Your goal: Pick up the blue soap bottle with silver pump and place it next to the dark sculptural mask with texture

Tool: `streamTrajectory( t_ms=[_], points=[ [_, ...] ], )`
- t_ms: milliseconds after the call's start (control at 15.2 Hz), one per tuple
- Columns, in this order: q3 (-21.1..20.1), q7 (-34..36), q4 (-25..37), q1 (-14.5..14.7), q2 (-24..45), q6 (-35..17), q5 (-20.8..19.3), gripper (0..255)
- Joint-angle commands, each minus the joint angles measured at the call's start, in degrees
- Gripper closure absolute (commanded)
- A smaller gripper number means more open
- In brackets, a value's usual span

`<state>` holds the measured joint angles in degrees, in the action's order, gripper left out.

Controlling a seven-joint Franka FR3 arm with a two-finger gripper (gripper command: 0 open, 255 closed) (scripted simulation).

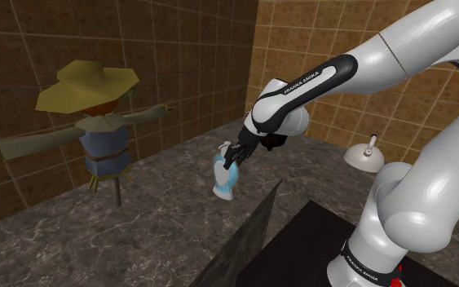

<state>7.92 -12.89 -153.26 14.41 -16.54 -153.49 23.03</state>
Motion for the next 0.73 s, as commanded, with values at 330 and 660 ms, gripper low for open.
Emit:
streamTrajectory(
  t_ms=[330,660],
  points=[
    [0.0,0.0,0.0,0.0,0.0,0.0,0.0,255],
    [-1.0,2.9,1.4,-1.6,-3.1,4.3,-2.9,255]
  ],
)
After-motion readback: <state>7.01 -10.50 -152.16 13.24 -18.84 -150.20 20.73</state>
